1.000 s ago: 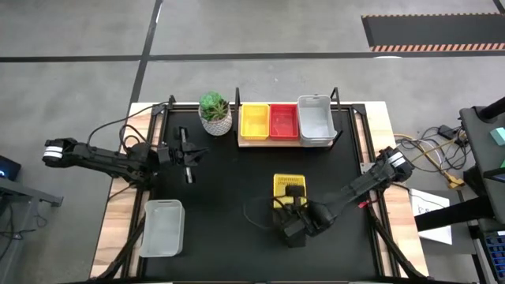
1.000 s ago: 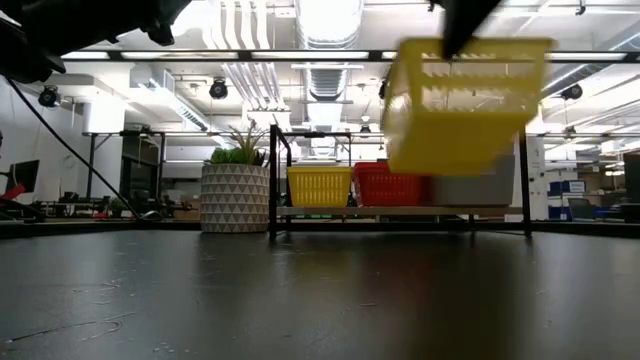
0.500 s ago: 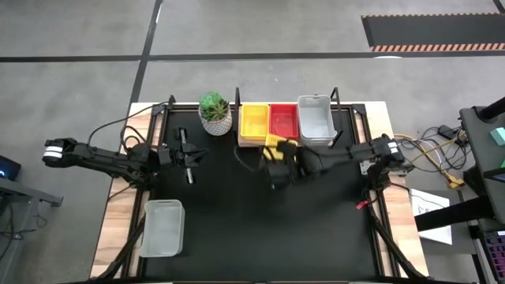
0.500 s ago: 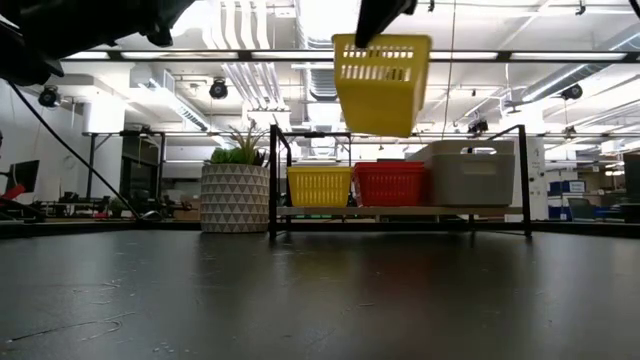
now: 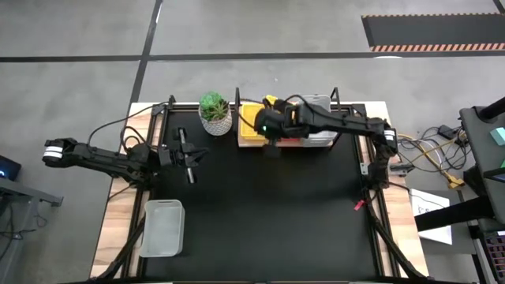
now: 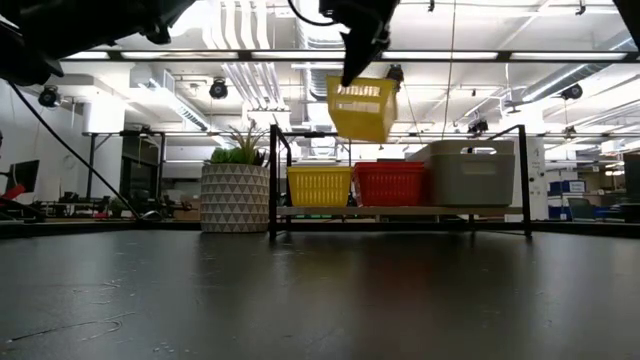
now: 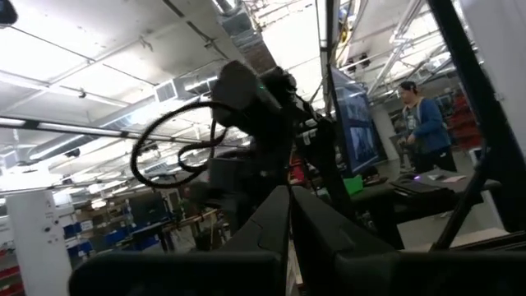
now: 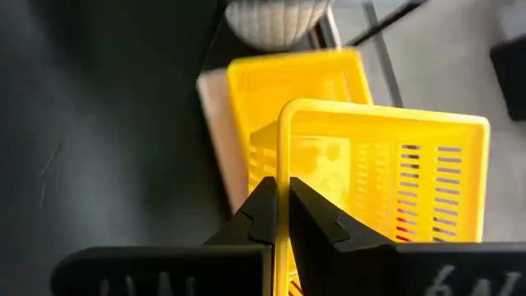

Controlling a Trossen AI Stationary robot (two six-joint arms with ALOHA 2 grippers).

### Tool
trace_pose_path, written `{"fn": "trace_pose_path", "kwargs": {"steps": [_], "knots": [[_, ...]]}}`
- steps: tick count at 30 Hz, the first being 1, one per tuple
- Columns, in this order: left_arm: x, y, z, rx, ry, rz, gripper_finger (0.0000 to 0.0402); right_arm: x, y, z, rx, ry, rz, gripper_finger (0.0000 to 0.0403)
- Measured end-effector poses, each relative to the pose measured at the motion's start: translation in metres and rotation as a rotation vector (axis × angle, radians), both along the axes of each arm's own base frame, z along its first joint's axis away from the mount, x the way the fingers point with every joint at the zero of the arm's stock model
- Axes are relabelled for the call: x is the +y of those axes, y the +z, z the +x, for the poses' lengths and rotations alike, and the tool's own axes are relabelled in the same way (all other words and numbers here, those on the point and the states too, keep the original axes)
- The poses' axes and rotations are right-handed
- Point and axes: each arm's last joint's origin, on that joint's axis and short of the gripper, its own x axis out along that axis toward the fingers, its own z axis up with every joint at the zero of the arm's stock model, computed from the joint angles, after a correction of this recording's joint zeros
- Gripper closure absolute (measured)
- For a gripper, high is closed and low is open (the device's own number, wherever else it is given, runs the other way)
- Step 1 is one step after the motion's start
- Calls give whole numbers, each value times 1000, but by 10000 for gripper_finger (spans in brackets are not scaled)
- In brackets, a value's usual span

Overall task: Stack baskets on shelf by color
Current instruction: Stack the yellow bin on top of the yellow bin on the shelf

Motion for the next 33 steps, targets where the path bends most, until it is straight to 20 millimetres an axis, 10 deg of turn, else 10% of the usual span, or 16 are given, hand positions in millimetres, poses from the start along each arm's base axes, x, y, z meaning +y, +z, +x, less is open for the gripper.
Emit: {"fn": "trace_pose_path", "kwargs": {"steps": [13, 33], "knots": [[2, 3, -3, -19, 60, -11, 402, -58, -35, 38, -90, 48, -23, 390], [2, 1, -3, -15, 73, -16, 402, -62, -75, 57, 36, 136, -32, 390]]}}
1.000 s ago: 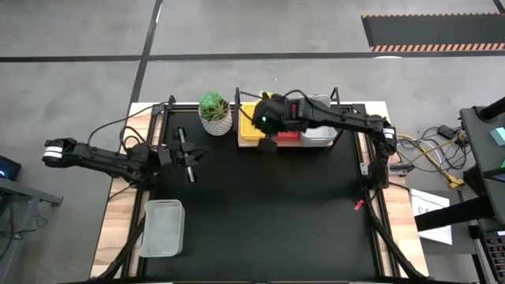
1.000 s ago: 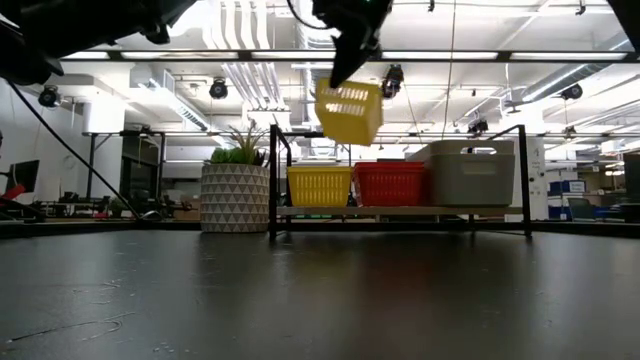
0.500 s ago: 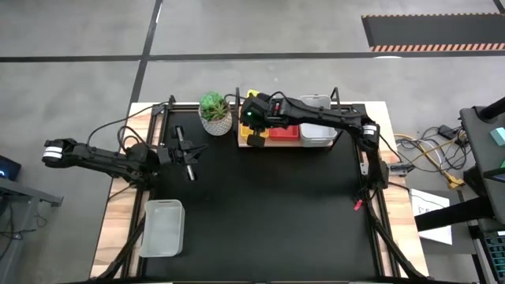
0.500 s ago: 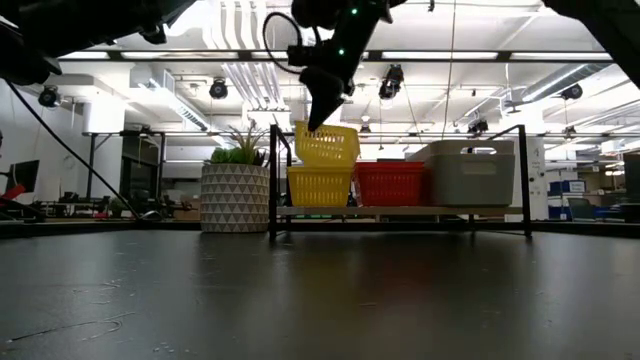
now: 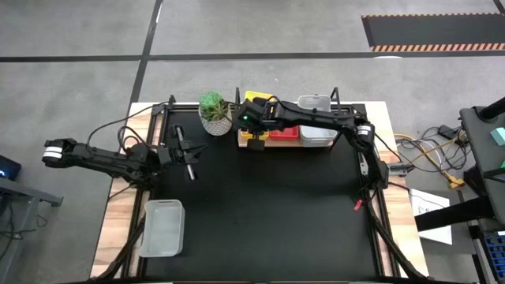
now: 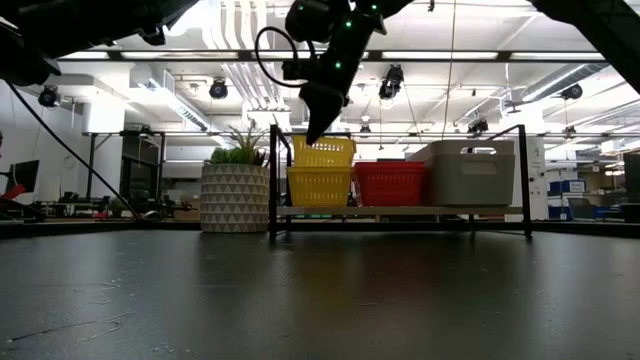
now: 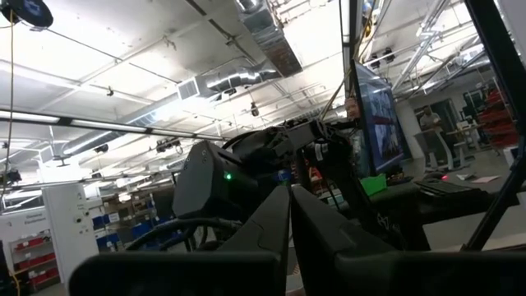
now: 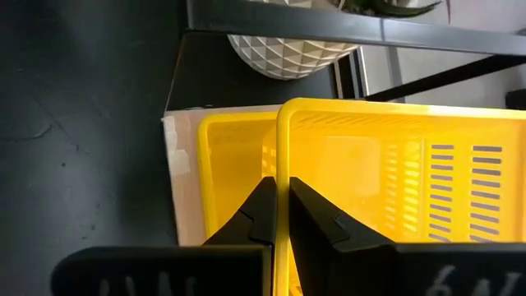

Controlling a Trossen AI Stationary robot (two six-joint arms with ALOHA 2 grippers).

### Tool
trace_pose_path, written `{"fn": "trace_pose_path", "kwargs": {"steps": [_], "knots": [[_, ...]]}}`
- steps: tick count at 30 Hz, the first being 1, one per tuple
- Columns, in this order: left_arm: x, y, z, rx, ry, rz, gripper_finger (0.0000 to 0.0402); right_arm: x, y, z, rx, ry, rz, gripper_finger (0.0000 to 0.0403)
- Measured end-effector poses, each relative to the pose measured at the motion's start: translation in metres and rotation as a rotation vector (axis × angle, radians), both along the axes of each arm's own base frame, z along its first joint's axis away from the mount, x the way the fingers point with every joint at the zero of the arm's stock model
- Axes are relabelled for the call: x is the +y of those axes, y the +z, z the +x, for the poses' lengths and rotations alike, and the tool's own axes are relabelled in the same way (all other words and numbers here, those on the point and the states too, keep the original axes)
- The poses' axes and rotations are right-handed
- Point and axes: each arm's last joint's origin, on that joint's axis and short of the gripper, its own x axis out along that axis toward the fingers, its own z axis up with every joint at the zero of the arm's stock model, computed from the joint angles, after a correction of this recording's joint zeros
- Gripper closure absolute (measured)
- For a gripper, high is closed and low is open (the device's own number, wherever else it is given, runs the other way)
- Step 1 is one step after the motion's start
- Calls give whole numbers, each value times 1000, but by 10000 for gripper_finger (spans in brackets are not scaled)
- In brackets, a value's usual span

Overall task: Stack baskets on shelf by color
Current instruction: Stack the yellow bin on top of the yellow bin on the shelf, then stack the gray bin on top of the gray bin on the shelf

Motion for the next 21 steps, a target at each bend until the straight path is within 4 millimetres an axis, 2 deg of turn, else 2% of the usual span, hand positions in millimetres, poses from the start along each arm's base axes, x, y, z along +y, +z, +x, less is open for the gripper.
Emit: {"fn": "trace_pose_path", "kwargs": {"steps": [8, 16, 21], "knots": [[0, 0, 0, 0, 0, 0, 402, 2, 2, 0, -23, 25, 60, 387], [0, 0, 0, 1, 0, 0, 402, 3, 4, 0, -43, -6, 76, 331], [0, -2, -1, 5, 6, -3, 402, 7, 14, -6, -81, -79, 116, 304]]}}
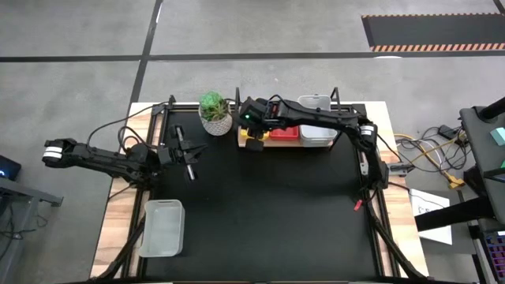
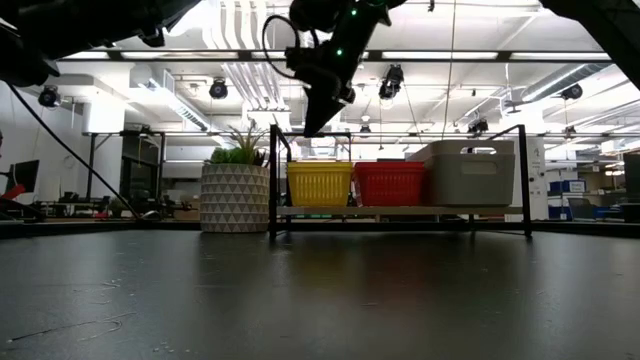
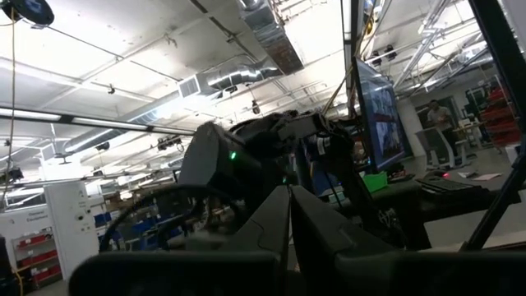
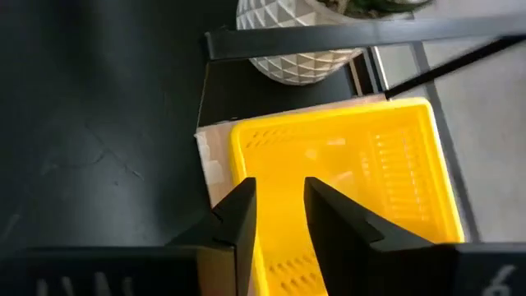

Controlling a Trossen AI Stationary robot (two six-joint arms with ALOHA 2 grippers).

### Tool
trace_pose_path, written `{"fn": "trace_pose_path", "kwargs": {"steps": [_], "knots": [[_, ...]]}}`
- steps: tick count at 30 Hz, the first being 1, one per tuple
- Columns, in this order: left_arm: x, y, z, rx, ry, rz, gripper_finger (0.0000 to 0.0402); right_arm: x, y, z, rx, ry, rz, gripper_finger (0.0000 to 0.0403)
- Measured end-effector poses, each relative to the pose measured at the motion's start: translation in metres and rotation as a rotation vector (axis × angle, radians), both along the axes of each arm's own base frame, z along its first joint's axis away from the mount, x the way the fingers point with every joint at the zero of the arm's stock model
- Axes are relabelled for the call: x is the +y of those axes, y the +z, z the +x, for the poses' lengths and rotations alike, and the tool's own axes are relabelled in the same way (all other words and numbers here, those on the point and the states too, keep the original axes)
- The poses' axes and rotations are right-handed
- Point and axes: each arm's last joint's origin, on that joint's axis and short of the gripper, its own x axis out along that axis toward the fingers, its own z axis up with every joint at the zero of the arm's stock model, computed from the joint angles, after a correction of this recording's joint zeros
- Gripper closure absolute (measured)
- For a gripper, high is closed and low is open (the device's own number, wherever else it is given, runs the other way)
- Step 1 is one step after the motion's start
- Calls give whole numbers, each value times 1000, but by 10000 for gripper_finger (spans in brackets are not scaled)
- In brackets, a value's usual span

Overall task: Stack baskets on shelf by color
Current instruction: Stack the gray bin on top of the gray bin on the shelf

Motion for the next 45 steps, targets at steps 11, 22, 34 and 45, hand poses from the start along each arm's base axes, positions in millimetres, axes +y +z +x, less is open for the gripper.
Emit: {"fn": "trace_pose_path", "kwargs": {"steps": [11, 22, 34, 45], "knots": [[0, 3, -1, -16, 13, -8, 402, 62, 8, -15, -42, 110, 9, 352], [0, 5, -2, -24, 13, -9, 402, 135, -41, -65, -316, 321, -37, 394], [1, 5, -1, -22, 14, -21, 402, 140, -82, -125, -757, 483, -67, 394], [-5, -23, 31, 140, -236, -590, 402, 137, -89, -145, -788, 514, -134, 394]]}}
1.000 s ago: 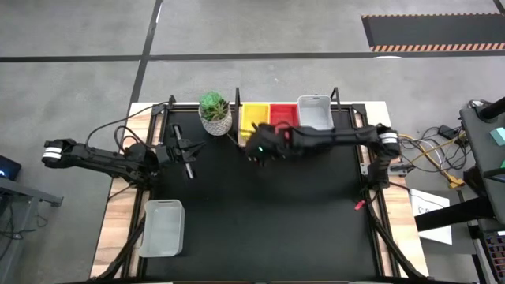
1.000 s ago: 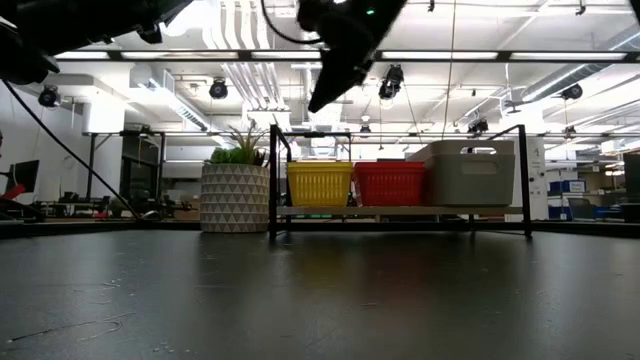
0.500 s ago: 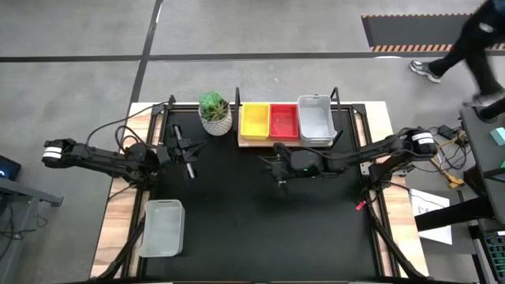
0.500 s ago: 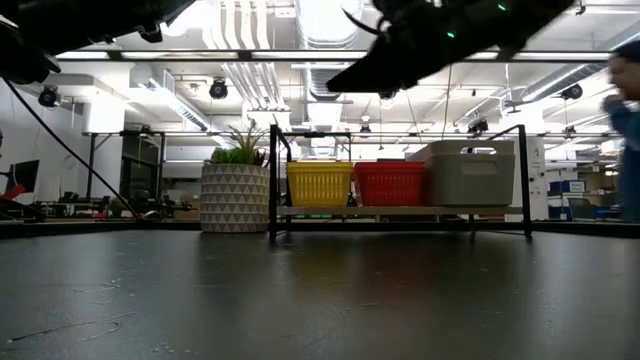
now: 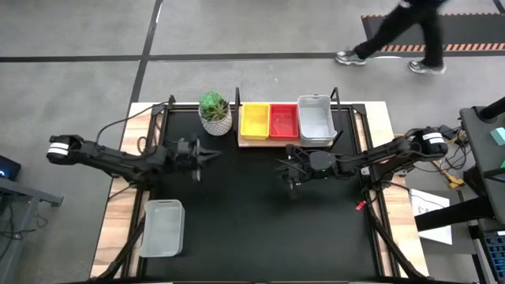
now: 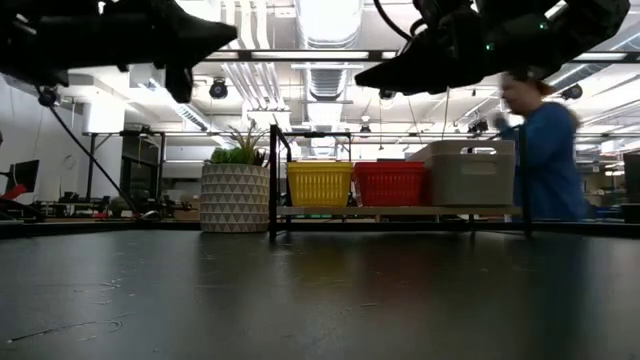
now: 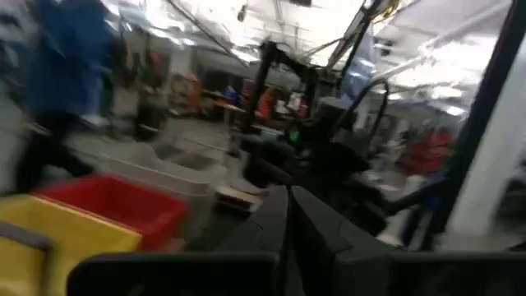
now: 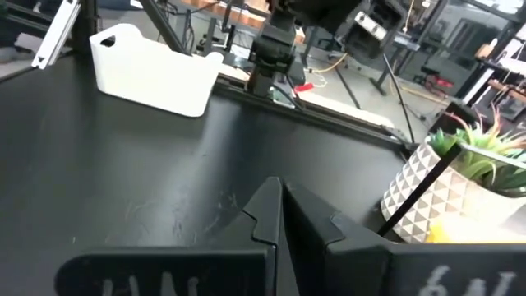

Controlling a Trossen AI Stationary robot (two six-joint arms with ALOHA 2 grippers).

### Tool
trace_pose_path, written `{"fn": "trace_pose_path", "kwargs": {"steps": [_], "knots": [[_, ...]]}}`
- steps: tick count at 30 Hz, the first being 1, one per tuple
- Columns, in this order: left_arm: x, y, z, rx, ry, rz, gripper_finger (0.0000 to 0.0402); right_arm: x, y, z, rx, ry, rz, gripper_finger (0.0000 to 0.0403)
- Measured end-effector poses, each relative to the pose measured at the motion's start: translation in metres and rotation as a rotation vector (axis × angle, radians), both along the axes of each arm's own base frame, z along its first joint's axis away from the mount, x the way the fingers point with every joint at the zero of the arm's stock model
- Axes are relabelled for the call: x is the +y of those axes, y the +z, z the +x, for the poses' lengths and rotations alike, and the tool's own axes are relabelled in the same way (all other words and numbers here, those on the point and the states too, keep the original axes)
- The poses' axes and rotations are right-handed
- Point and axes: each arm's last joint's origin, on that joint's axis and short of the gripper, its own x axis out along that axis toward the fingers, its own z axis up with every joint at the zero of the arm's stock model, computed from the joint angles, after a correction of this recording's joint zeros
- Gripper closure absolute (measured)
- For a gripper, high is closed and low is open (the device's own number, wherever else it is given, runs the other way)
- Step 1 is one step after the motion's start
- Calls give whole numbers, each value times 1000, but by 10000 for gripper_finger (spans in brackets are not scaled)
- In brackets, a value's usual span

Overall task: Stack baskets on shelf by color
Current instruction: Stack the gray bin on top of the gray bin on the shelf

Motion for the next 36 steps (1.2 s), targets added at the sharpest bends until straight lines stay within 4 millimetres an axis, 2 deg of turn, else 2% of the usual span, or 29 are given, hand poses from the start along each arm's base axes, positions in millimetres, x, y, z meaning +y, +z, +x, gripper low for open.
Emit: {"fn": "trace_pose_path", "kwargs": {"steps": [4, 7, 10, 14, 16, 18, 21, 23, 25, 29, 33, 36], "knots": [[-13, 11, 16, 42, -86, -86, 402, 0, 0, -2, -1, 1, -2, 394], [-23, 18, 28, 260, -136, -166, 402, 0, -3, -4, 9, 1, -4, 394], [-34, 28, 26, 692, -106, -361, 402, 0, -6, -5, 20, 3, -14, 394], [-47, 60, -1, 1345, 116, -646, 402, -1, -9, -6, 34, 8, -43, 394], [-55, 85, -11, 1592, 190, -652, 402, -1, -9, -6, 32, 9, -50, 394], [-65, 99, -10, 1704, 164, -563, 402, -1, -9, -6, 31, 11, -58, 394], [-83, 102, 0, 1627, -206, -410, 402, -2, -9, -6, 31, 9, -69, 394], [-88, 97, 1, 1655, -249, -423, 402, -3, -9, -6, 35, 4, -70, 394], [-90, 83, -6, 1812, -183, -478, 402, -4, -10, -6, 43, 2, -71, 394], [-89, 59, -16, 1995, -104, -527, 402, -6, -12, -7, 66, -4, -70, 394], [-88, 30, -16, 2023, -111, -548, 402, -6, -14, -8, 86, -4, -66, 394], [-88, 6, -11, 1970, -129, -578, 402, -6, -14, -8, 89, -4, -65, 394]]}}
